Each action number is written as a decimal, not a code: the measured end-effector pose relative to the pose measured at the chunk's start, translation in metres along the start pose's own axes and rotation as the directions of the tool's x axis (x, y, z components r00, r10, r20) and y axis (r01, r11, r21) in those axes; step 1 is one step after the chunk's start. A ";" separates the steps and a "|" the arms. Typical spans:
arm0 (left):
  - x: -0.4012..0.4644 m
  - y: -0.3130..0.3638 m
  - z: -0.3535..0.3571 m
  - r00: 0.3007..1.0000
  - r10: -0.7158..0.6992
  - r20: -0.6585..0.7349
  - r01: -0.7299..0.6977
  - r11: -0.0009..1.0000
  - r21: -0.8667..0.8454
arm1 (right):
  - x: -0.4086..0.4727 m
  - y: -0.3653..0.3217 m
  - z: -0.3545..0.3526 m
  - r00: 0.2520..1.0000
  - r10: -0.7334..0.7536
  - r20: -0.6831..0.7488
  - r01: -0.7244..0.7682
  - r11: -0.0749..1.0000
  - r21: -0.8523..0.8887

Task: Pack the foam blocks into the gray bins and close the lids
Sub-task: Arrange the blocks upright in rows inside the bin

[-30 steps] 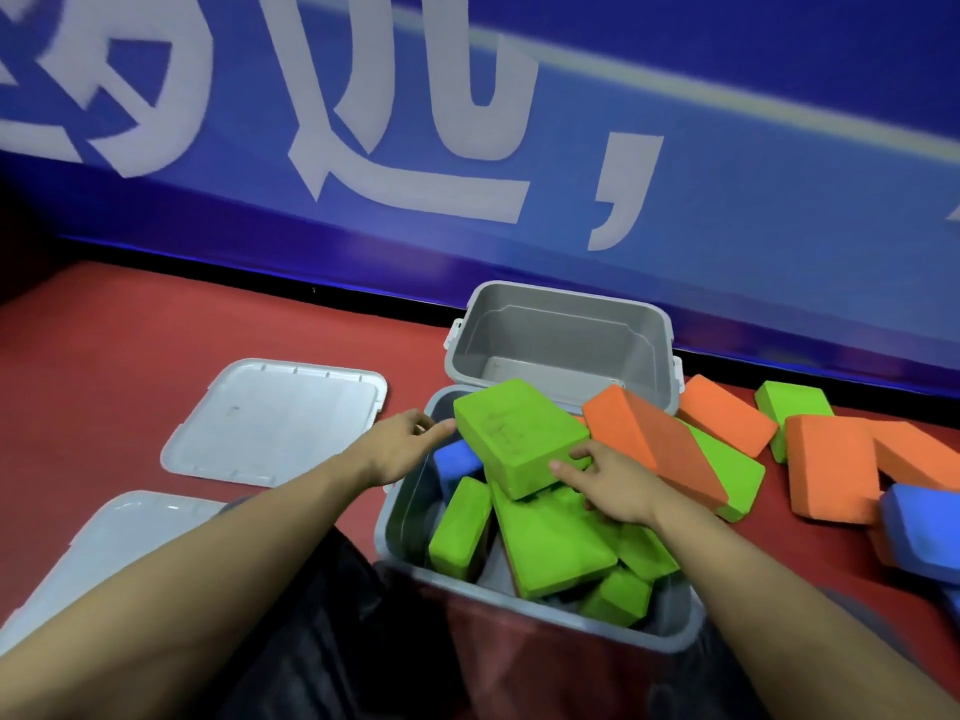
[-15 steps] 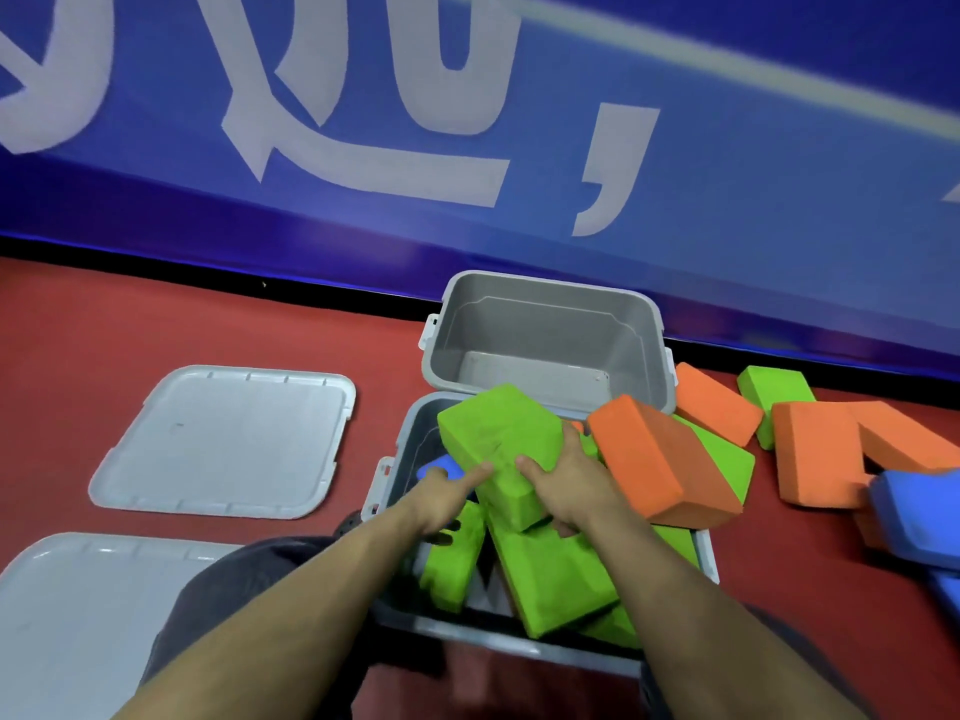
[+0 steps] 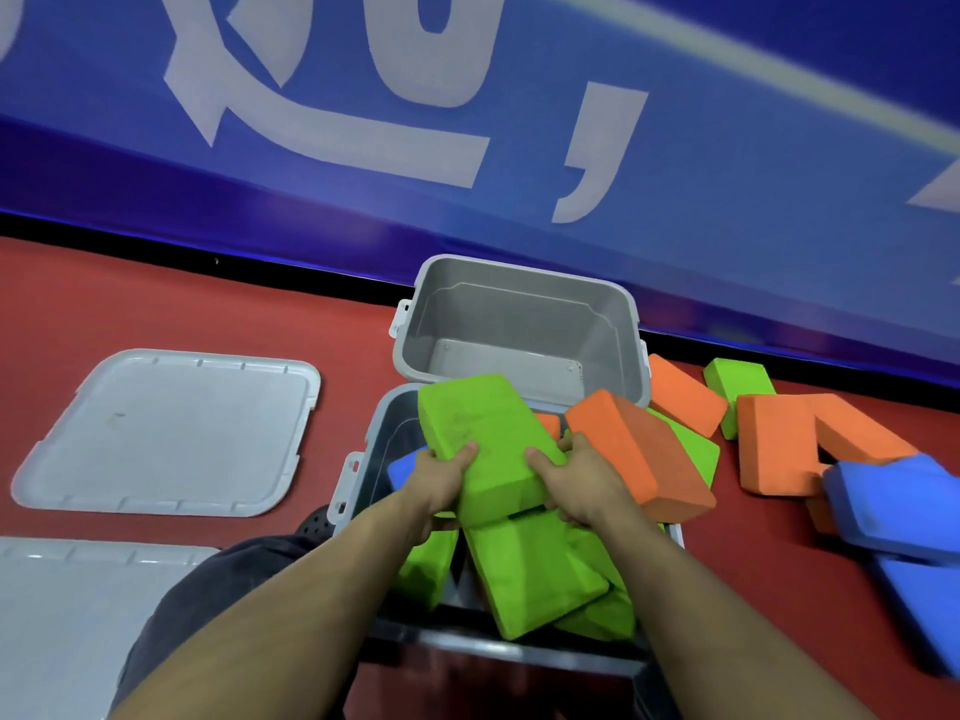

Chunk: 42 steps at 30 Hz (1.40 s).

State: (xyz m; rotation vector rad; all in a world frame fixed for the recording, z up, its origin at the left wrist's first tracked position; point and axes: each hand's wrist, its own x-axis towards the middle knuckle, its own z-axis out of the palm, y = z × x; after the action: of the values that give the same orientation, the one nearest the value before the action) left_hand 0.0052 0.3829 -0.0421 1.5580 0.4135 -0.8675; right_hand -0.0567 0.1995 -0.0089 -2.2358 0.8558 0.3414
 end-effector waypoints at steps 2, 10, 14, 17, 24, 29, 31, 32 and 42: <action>0.004 0.010 -0.008 0.996 0.082 -0.033 -0.084 0.994 -0.072 | -0.004 -0.001 -0.003 0.999 -0.039 0.031 0.039 0.999 0.010; -0.019 0.033 -0.022 0.970 0.240 -0.030 -0.240 0.944 -0.225 | -0.029 -0.024 -0.023 0.964 -0.204 -0.171 0.248 0.920 0.304; -0.031 0.040 -0.019 0.964 0.261 0.043 -0.240 0.930 -0.278 | -0.038 -0.033 -0.027 0.970 -0.137 -0.203 0.225 0.823 0.521; -0.036 0.044 -0.013 0.948 0.299 0.107 -0.254 0.916 -0.310 | -0.042 -0.034 -0.037 0.972 -0.096 -0.216 0.208 0.781 0.589; -0.048 0.057 0.010 0.854 0.461 0.240 -0.369 0.863 -0.345 | -0.046 -0.023 -0.063 0.939 -0.054 -0.339 0.290 0.654 0.699; -0.060 0.064 0.035 0.793 0.495 0.356 -0.428 0.868 -0.252 | -0.056 -0.003 -0.091 0.939 0.138 -0.315 0.198 0.531 0.824; -0.063 0.063 0.043 0.795 0.494 0.353 -0.440 0.869 -0.225 | -0.062 0.003 -0.097 0.945 0.155 -0.288 0.172 0.512 0.842; -0.065 0.063 0.046 0.798 0.498 0.339 -0.451 0.867 -0.212 | -0.065 0.006 -0.099 0.945 0.151 -0.290 0.173 0.521 0.836; -0.050 0.050 0.009 0.970 0.240 0.040 -0.242 0.968 0.065 | -0.076 -0.017 -0.060 0.836 -0.278 -0.473 0.260 0.960 -0.105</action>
State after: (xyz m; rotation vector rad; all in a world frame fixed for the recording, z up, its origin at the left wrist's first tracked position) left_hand 0.0048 0.3754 0.0288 1.6176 0.1671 -0.7223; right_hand -0.1022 0.2032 0.0780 -2.4774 0.7635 -0.3601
